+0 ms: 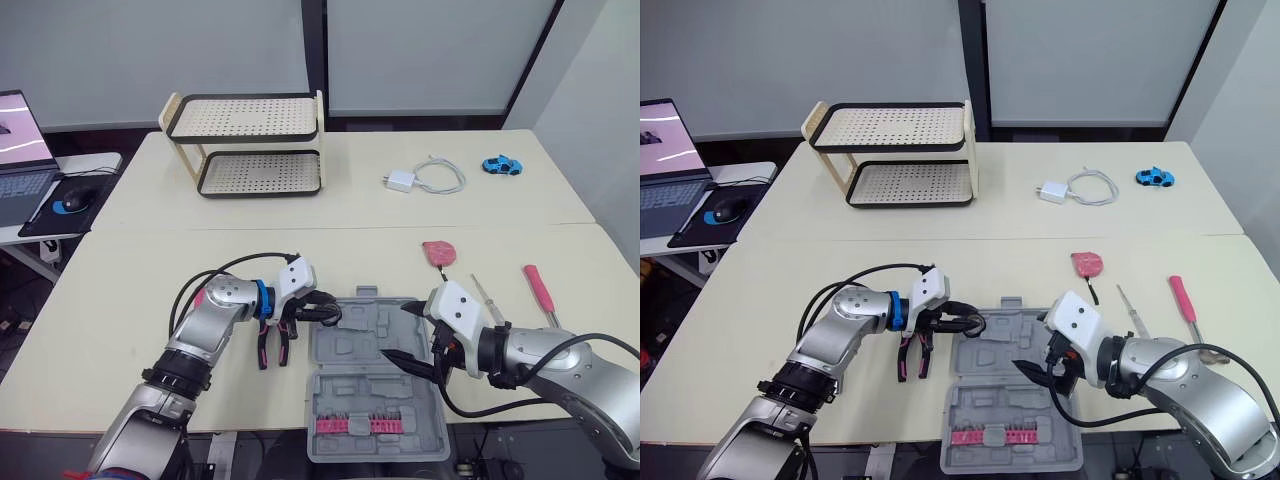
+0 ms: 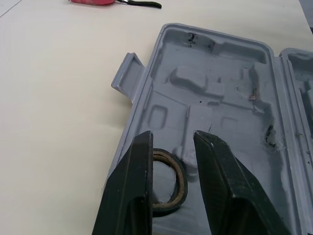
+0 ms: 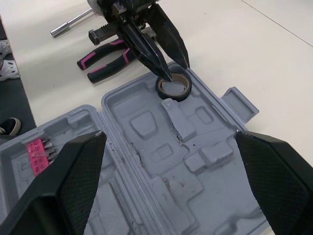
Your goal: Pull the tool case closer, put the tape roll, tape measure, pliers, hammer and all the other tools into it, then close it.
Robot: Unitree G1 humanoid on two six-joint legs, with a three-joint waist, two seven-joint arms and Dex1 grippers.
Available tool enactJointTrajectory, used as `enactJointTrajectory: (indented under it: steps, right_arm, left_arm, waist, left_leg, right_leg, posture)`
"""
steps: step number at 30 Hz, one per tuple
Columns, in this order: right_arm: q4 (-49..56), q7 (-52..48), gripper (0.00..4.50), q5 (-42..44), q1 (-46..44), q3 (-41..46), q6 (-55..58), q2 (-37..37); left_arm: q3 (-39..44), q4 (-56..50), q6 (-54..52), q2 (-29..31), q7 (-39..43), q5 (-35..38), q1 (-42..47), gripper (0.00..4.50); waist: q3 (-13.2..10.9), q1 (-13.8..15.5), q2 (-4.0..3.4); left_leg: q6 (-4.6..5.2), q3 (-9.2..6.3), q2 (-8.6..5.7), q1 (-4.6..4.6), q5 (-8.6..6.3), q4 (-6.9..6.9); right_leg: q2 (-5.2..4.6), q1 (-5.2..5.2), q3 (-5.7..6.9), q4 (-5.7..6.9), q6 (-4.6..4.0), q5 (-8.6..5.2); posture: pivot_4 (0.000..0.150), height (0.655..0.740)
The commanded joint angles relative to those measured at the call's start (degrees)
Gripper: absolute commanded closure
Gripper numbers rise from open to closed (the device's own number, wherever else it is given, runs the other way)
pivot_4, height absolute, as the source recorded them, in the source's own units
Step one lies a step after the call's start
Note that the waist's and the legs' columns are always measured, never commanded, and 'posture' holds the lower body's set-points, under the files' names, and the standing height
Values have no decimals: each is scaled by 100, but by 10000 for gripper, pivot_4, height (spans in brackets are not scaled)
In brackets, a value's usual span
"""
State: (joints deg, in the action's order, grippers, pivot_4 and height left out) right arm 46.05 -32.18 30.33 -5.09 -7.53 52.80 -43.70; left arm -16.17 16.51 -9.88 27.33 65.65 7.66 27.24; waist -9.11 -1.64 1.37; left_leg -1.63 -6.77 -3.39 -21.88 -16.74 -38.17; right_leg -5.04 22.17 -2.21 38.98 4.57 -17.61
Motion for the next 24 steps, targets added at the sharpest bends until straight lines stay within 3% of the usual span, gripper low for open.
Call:
enactJointTrajectory:
  steps: [1,14,24]
  right_arm:
    - [144,9,0,1,-73,88,-82,35]
    - [230,41,0,111,-161,136,101,64]
    - [245,8,0,130,-187,192,109,49]
  left_arm:
    - [-81,238,394,-104,-21,-152,58,32063]
    - [-183,1450,861,-347,-107,-543,214,32063]
    - [-13,1113,623,-191,81,-344,182,32063]
  waist:
    - [0,0,0]
    - [5,-1,3]
    - [9,-2,2]
  left_leg:
    - [0,-1,0,0,0,0]
    - [1,-1,-1,3,0,-2]
    - [1,-1,0,6,0,-2]
  right_leg:
    - [0,0,1,0,0,0]
    - [0,-4,1,1,0,0]
    - [0,-5,2,2,0,0]
  posture:
    - [1500,7400]
    - [1500,7400]
    - [1500,7400]
